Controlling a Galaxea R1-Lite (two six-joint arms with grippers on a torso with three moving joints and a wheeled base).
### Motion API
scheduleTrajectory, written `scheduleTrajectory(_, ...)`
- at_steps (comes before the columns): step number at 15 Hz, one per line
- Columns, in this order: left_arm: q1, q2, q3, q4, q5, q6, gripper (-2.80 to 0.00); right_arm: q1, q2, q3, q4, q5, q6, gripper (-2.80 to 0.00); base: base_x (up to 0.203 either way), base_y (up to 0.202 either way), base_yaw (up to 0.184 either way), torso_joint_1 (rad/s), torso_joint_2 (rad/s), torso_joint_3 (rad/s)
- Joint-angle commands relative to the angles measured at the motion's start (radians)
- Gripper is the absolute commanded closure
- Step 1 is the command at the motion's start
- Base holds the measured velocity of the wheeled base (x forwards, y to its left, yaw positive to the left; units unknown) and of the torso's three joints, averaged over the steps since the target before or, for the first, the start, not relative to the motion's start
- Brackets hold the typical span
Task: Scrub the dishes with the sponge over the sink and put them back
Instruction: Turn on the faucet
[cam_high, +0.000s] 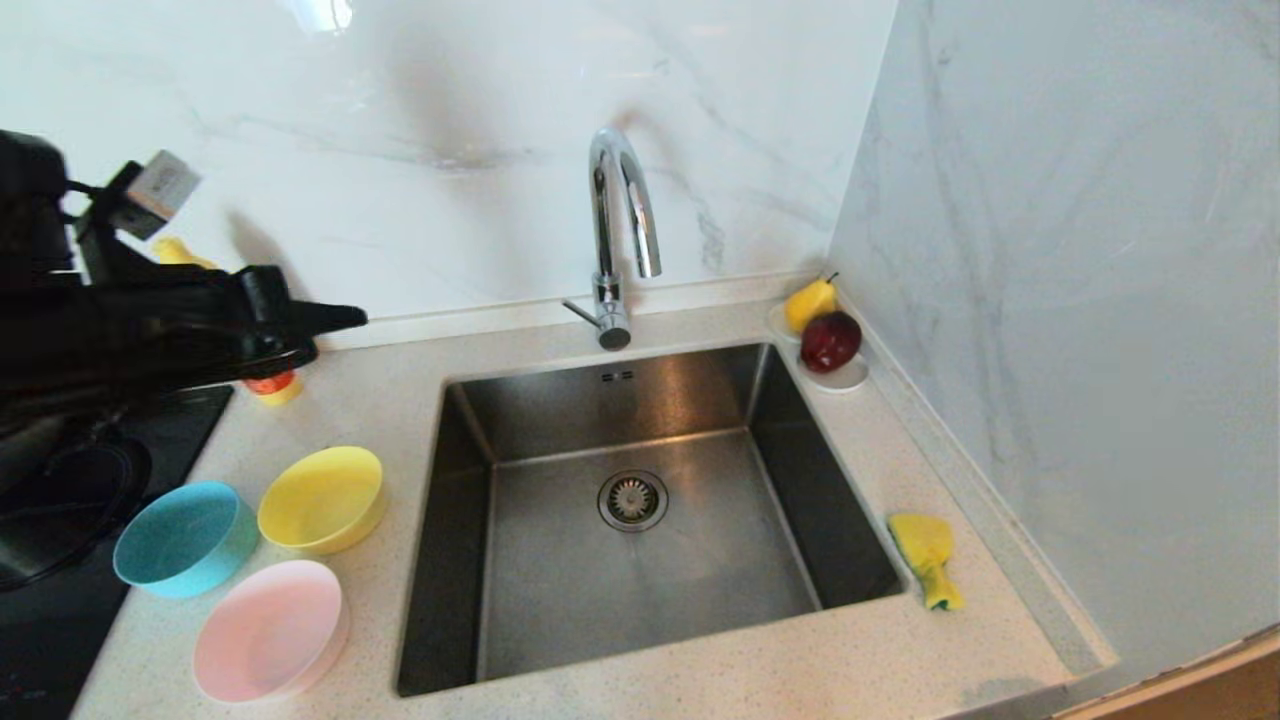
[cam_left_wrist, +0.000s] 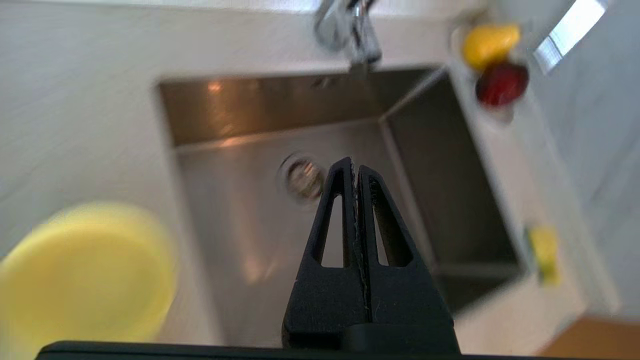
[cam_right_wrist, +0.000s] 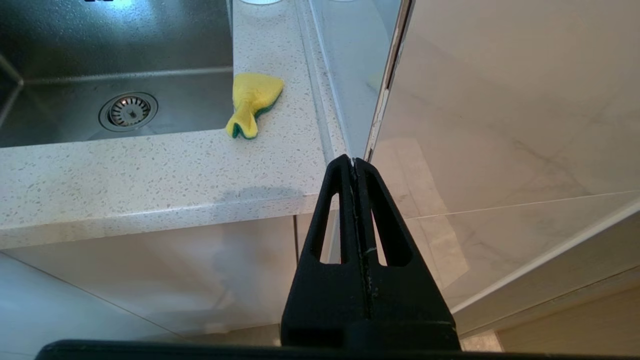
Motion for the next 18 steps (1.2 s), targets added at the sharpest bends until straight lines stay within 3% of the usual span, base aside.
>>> scheduleTrajectory(1, -0.012, 0.296, -0.129, -0.125, -0.02, -0.111, 0.0, 0.0, 0.001, 0.0, 0.0, 0.001, -0.001, 0.0, 0.0, 0.0, 0.0, 0.0, 0.0, 0.0)
scheduleTrajectory(3, -0.017, 0.4, -0.166, -0.287, -0.028, -0.218, 0.0, -0.001, 0.001, 0.001, 0.0, 0.001, -0.001, 0.0, 0.0, 0.0, 0.0, 0.0, 0.0, 0.0)
scheduleTrajectory(5, -0.026, 0.473, -0.188, -0.373, -0.031, -0.254, 0.0, 0.001, 0.001, 0.0, 0.0, 0.001, -0.001, 0.0, 0.0, 0.0, 0.0, 0.0, 0.0, 0.0)
scheduleTrajectory(9, -0.05, 0.545, -0.259, -0.429, -0.029, -0.276, 0.0, 0.001, 0.001, 0.0, 0.0, 0.001, -0.001, 0.0, 0.0, 0.0, 0.0, 0.0, 0.0, 0.0)
scheduleTrajectory(12, -0.075, 0.585, -0.318, -0.434, -0.026, -0.312, 0.0, 0.001, 0.001, 0.0, 0.0, 0.001, -0.001, 0.0, 0.0, 0.0, 0.0, 0.0, 0.0, 0.0)
scheduleTrajectory(18, -0.133, 0.634, -0.379, -0.436, -0.022, -0.324, 0.0, -0.001, 0.001, 0.0, 0.0, 0.001, -0.001, 0.0, 0.0, 0.0, 0.0, 0.0, 0.0, 0.0)
